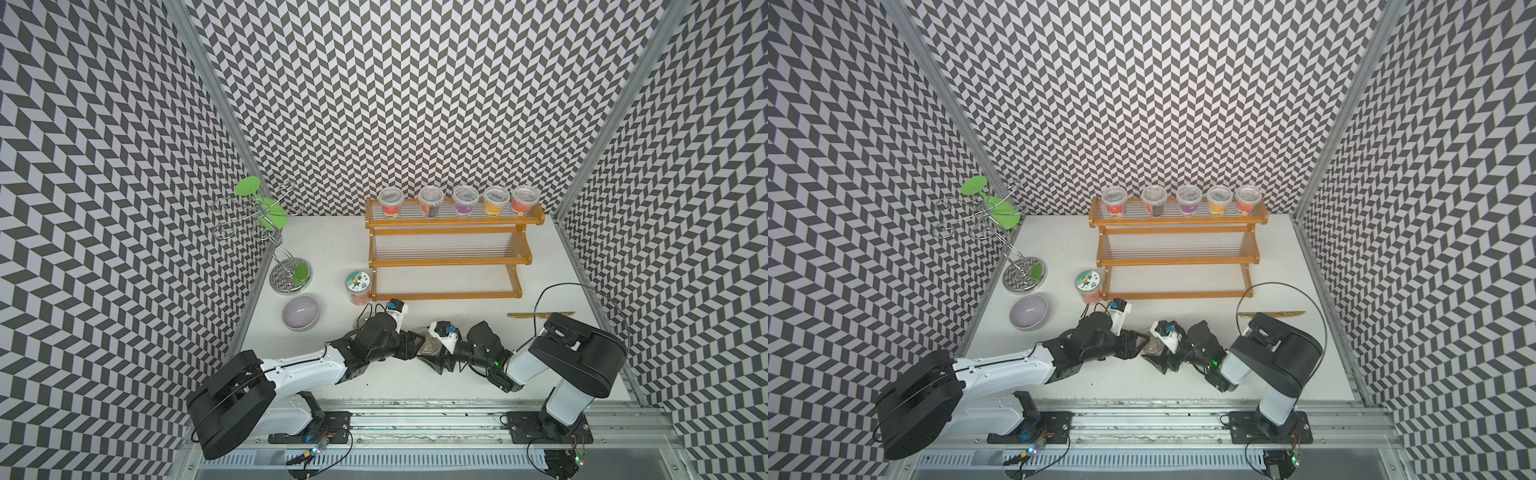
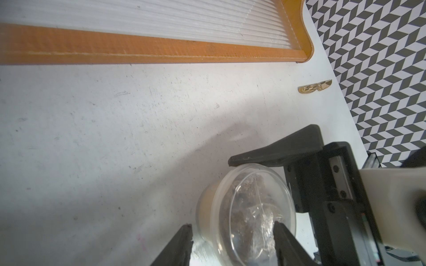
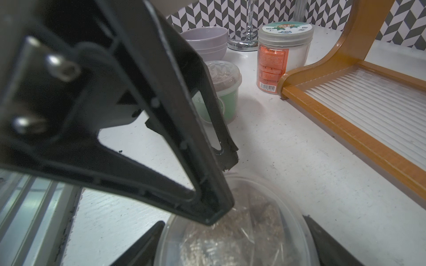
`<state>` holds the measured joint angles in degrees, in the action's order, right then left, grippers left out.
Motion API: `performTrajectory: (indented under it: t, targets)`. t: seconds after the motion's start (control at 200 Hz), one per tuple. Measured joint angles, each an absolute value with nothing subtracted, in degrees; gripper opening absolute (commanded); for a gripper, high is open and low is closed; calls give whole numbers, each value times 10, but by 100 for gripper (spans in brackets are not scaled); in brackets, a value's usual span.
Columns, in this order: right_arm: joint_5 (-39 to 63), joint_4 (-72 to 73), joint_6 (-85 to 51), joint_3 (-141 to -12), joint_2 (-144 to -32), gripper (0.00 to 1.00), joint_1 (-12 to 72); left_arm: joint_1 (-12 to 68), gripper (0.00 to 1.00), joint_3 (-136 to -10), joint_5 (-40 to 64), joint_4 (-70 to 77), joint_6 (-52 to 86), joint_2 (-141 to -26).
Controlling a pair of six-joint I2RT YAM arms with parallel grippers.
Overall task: Place the seed container on the shelf
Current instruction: Pick up the seed jar at the center of the board.
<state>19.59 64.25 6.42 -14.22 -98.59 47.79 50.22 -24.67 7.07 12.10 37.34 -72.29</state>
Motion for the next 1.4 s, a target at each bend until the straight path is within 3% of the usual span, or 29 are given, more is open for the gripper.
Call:
performTrajectory:
  t: [0.861,1.402]
  targets:
    - [177,575,60,-151,-930,85,476,502,62,-245,32,105,374,-648]
    - [129,471,6,-221,-914,85,473,490,63,-223,-4,86,385,-603]
